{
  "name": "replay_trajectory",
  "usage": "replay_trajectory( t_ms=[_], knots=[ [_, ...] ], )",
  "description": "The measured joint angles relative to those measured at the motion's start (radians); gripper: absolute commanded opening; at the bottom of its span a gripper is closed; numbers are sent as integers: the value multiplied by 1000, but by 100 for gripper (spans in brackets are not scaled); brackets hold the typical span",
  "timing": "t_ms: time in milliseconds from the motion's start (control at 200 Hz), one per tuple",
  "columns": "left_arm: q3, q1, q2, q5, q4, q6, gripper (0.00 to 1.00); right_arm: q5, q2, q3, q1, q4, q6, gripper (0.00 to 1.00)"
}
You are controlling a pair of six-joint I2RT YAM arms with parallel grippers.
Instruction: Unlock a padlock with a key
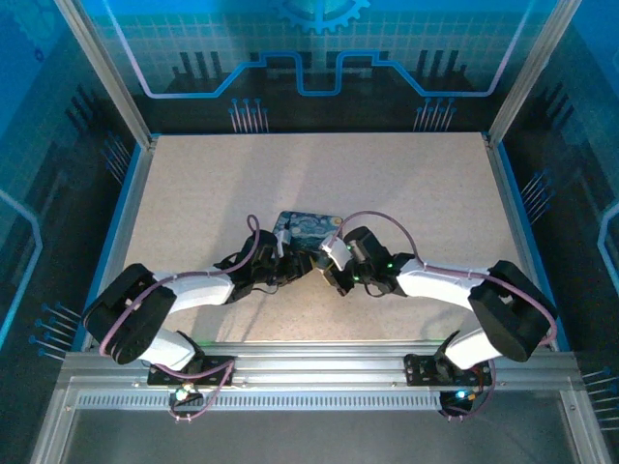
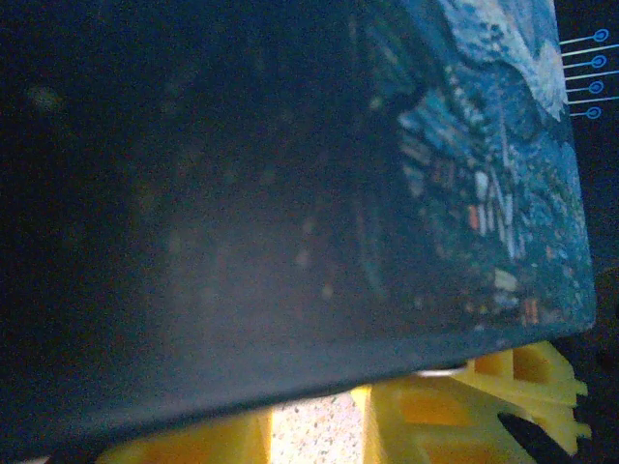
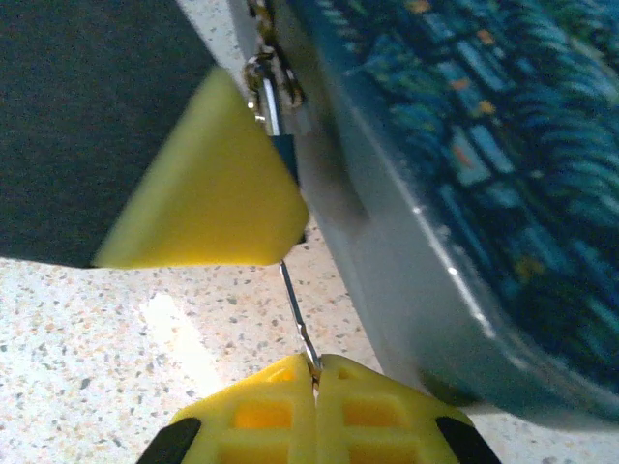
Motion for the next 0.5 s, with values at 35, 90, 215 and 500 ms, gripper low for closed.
replay_trajectory(
  t_ms=[35, 90, 215, 500],
  knots=[
    [2, 0, 0, 0, -2, 0, 25, 0, 2, 0, -5, 0, -4, 0],
    [3, 0, -3, 0, -3, 0, 25, -1, 6, 0, -11, 0, -11, 0],
    [3, 0, -8, 0, -11, 0, 25, -14, 10, 0, -12, 4, -22, 0],
    [3, 0, -11, 0, -14, 0, 25, -48, 21, 0, -12, 19, -26, 0]
  ],
)
